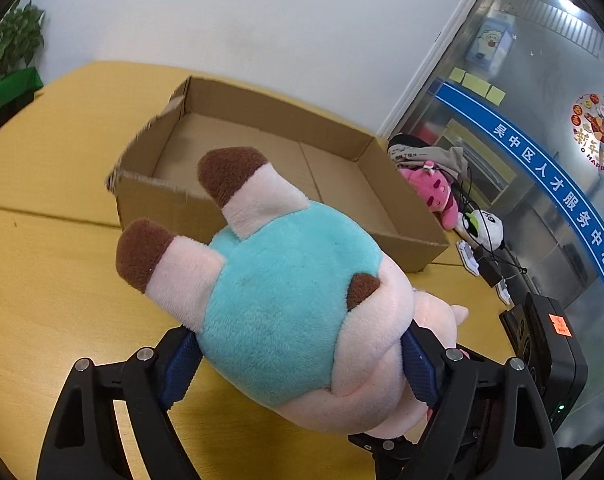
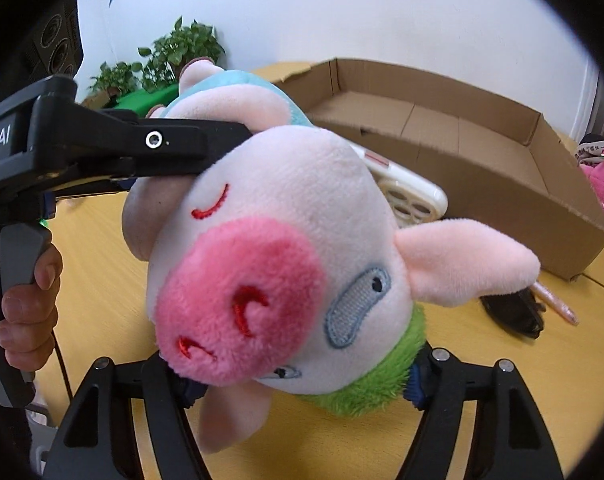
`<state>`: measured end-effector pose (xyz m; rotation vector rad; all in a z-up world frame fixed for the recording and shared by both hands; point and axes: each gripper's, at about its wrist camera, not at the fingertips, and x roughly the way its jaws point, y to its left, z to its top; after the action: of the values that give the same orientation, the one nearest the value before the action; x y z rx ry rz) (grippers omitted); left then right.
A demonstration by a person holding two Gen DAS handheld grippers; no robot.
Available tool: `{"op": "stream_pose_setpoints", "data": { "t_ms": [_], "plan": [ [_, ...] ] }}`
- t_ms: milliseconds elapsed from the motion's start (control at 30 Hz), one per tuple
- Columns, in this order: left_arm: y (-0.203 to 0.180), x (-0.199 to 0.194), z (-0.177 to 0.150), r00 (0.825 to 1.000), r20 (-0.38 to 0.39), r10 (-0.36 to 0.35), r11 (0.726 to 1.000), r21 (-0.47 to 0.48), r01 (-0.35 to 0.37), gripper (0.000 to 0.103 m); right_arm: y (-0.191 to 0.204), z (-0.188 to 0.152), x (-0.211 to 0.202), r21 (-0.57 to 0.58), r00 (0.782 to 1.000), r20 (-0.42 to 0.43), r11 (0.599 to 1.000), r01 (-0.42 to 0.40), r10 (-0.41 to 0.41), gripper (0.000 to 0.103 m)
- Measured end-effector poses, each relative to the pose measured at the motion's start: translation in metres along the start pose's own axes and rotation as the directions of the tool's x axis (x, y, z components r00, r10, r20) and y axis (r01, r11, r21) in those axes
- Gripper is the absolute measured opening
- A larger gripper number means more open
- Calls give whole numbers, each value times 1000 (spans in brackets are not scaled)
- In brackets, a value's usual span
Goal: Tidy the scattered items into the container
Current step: 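Close both grippers on the plush pig and lift it, then carry the plush pig with both grippers over the box and lower it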
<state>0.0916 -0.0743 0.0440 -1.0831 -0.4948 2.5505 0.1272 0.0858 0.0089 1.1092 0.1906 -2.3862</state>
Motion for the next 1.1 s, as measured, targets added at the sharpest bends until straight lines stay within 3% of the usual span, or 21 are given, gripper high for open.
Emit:
{"op": "stream_pose_setpoints", "data": {
  "t_ms": [300, 600, 1100],
  "plan": [
    [-35, -48, 46, 996, 91, 21, 995, 94, -29, 89, 11, 33, -48, 14, 994, 112, 1000, -18, 16, 73],
    [-53, -53, 123, 990, 142, -10, 980, 200, -19, 89, -1, 96, -70, 25, 977, 212, 1000, 19, -23, 73],
    [-28, 27, 298, 989, 136, -59, 958, 288, 18, 89, -39, 246, -21, 85, 968, 243, 996, 41, -60, 71]
  ]
}}
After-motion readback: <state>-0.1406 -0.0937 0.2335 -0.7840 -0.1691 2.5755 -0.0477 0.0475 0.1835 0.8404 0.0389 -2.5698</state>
